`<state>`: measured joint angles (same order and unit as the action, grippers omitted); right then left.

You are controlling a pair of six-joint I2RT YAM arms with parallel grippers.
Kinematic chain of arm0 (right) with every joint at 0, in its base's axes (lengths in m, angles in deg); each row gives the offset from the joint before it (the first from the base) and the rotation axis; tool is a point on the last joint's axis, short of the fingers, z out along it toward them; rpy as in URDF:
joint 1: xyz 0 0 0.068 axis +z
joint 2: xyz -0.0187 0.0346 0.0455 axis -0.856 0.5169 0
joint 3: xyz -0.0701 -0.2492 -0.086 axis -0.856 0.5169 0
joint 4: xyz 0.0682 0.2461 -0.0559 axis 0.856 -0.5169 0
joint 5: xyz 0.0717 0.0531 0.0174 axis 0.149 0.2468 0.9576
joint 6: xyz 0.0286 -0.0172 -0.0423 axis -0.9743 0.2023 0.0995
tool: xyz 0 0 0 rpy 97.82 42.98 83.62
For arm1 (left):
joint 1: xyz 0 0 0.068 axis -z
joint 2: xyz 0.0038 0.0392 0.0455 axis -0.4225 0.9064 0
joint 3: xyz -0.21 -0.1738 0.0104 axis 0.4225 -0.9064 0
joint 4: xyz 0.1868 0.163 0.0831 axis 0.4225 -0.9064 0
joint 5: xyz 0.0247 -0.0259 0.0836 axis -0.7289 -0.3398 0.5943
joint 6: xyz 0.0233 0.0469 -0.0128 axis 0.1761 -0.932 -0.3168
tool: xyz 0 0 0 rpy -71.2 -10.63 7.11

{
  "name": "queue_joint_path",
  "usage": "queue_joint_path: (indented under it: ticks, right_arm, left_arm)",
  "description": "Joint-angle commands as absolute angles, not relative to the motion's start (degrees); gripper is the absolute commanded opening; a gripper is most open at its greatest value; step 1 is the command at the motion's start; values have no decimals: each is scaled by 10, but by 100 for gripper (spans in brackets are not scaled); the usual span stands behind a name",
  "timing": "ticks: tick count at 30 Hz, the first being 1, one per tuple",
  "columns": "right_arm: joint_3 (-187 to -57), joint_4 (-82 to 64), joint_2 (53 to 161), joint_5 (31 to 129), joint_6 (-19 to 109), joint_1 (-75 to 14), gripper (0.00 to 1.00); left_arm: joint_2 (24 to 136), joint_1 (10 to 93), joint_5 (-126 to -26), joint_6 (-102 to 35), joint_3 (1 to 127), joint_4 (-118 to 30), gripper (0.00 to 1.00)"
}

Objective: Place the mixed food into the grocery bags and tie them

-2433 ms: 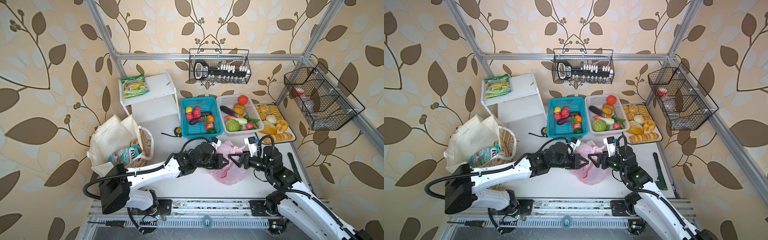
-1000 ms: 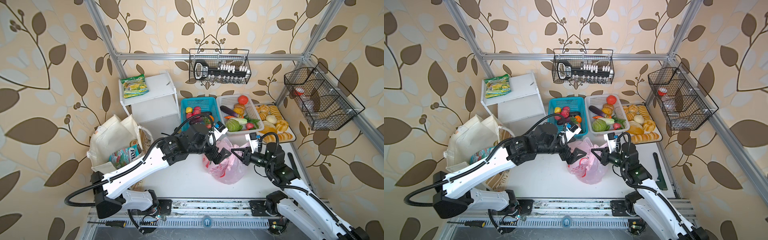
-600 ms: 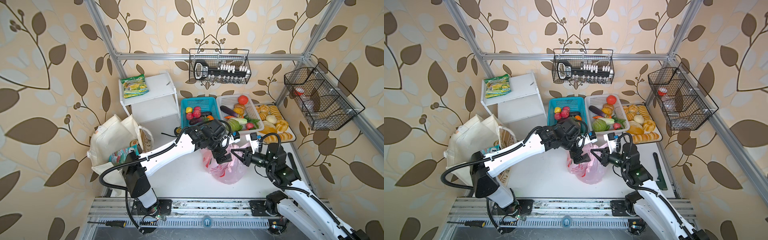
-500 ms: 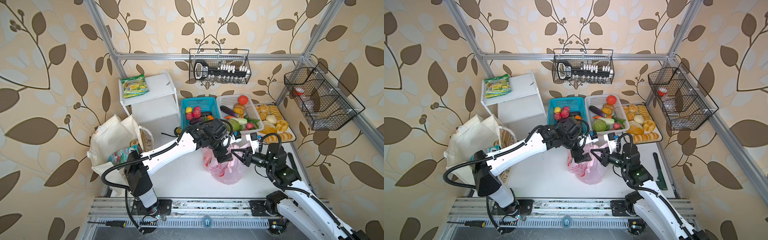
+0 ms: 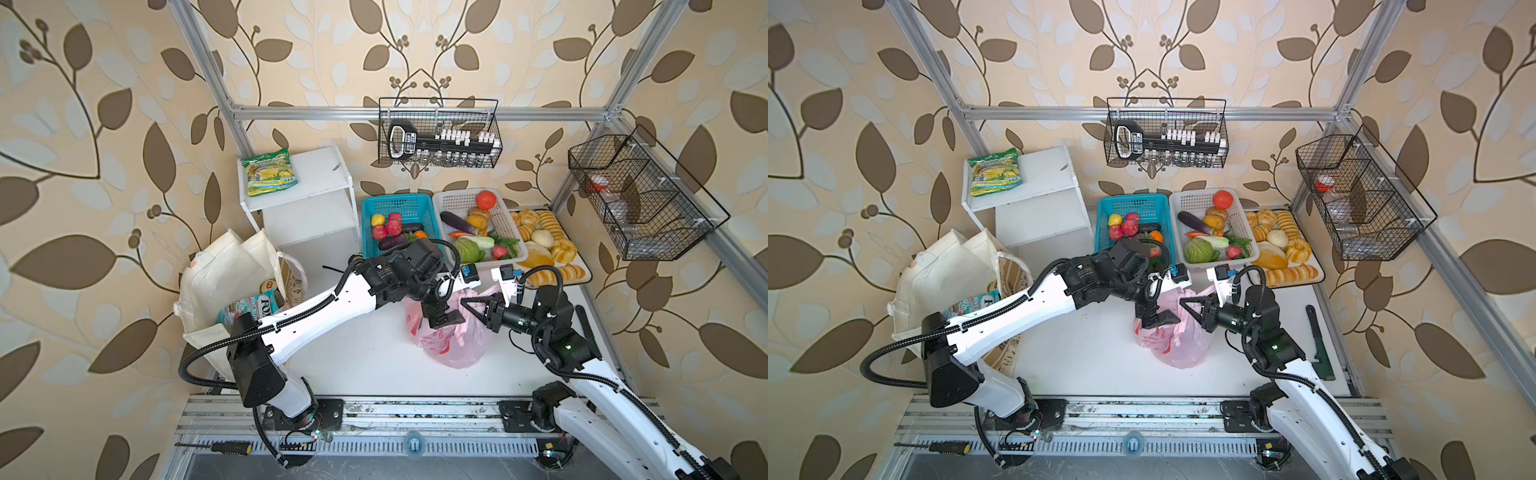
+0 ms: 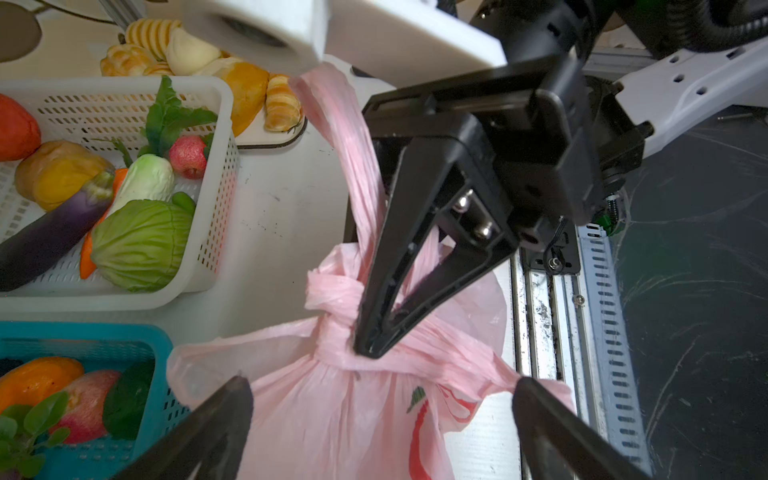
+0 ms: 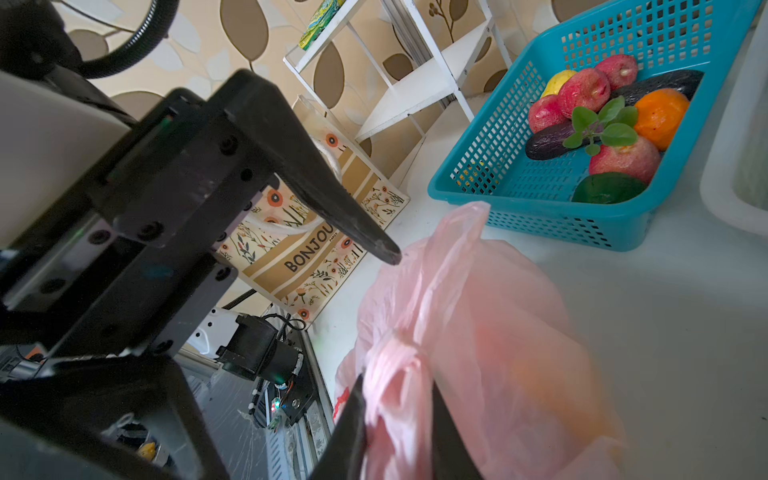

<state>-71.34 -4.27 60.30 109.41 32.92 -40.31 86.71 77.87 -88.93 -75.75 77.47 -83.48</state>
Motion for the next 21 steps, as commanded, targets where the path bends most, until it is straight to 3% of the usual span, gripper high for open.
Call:
queue_joint_path:
  ticks: [1,9,16,21]
  right_arm:
    - [-733,-16,602,1110,320,-407,20]
    - [-734,-21,601,1099,313,-409,21]
    - [-735,-21,599,1099,305,-410,22]
    - [-735,-23,601,1095,299,-412,22]
  left_arm:
    - [892,779,-918,-782,811,-847,99]
    - [954,781,-925,-802,878,-979,91]
    - [975,789,-883,-792,875,-980,89]
    - [982,791,-909,-789,876,-988,91]
